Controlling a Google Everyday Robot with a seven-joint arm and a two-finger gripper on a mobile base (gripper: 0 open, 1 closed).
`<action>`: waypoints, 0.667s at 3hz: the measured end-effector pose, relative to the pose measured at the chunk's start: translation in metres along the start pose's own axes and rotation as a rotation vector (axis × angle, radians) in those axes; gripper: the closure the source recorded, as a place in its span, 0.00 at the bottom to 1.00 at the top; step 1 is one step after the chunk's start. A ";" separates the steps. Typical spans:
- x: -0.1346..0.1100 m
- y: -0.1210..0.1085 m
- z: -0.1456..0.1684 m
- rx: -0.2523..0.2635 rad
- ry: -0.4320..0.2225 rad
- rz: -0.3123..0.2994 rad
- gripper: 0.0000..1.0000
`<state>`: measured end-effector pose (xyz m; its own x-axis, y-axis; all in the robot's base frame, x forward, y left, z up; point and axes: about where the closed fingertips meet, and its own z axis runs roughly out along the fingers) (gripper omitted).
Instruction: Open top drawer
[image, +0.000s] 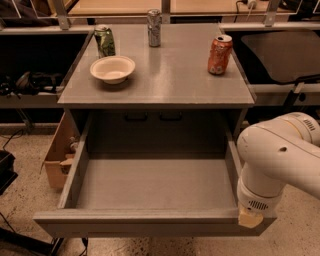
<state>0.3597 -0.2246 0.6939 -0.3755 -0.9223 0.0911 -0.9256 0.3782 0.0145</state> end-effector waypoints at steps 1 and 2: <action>0.000 0.000 0.000 0.000 0.000 0.000 0.59; 0.000 0.000 0.000 0.000 0.000 0.000 0.36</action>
Offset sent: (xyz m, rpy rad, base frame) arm 0.0000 0.0000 0.0000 0.0000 0.0000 0.0000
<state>0.3597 -0.2246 0.6939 -0.3754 -0.9223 0.0912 -0.9256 0.3782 0.0145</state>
